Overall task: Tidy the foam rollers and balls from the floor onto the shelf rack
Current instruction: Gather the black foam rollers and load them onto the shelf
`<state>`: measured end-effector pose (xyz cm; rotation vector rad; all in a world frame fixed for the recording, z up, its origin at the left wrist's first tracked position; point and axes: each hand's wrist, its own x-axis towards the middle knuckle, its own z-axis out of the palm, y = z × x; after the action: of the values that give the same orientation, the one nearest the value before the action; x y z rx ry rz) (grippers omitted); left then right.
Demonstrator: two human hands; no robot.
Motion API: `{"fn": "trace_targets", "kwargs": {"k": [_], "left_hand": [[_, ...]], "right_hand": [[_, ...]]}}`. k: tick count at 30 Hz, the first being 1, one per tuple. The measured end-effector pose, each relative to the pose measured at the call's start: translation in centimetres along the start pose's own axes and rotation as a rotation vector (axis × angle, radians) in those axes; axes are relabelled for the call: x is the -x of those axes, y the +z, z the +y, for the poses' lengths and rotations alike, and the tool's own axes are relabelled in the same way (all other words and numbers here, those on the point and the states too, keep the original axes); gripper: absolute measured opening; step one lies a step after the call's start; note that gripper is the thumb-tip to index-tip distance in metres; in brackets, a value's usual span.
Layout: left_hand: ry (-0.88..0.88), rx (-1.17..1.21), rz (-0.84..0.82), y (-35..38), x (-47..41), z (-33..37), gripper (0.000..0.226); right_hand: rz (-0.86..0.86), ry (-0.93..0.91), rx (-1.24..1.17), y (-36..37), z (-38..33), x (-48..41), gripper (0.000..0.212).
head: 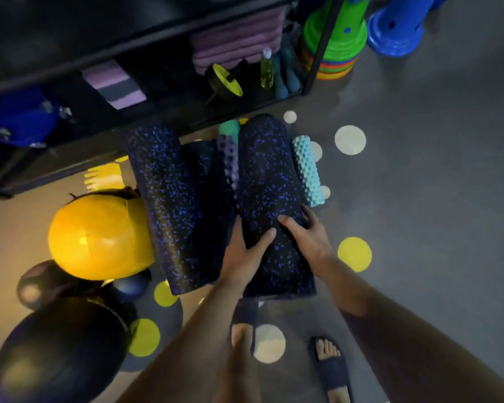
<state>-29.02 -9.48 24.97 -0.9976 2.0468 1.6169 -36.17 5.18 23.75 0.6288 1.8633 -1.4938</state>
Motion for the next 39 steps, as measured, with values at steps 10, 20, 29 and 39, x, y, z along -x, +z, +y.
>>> {"fn": "trace_targets", "kwargs": {"k": [10, 20, 29, 39], "left_hand": [[0.184, -0.768, -0.511, 2.4, -10.0, -1.5, 0.072], [0.161, -0.845, -0.434, 5.4, -13.8, -3.6, 0.058], [0.078, -0.827, -0.418, 6.4, -10.9, -2.2, 0.062], [0.158, -0.309, -0.498, 15.7, -9.2, 13.9, 0.07]], "right_hand": [[-0.083, -0.065, 0.839, 1.7, 0.2, -10.6, 0.063], [-0.032, 0.142, 0.79, 0.2, 6.0, -16.5, 0.068], [0.127, 0.002, 0.66, -6.5, 6.2, -10.1, 0.051], [0.39, 0.037, 0.579, -24.0, -0.4, -10.7, 0.058]]}}
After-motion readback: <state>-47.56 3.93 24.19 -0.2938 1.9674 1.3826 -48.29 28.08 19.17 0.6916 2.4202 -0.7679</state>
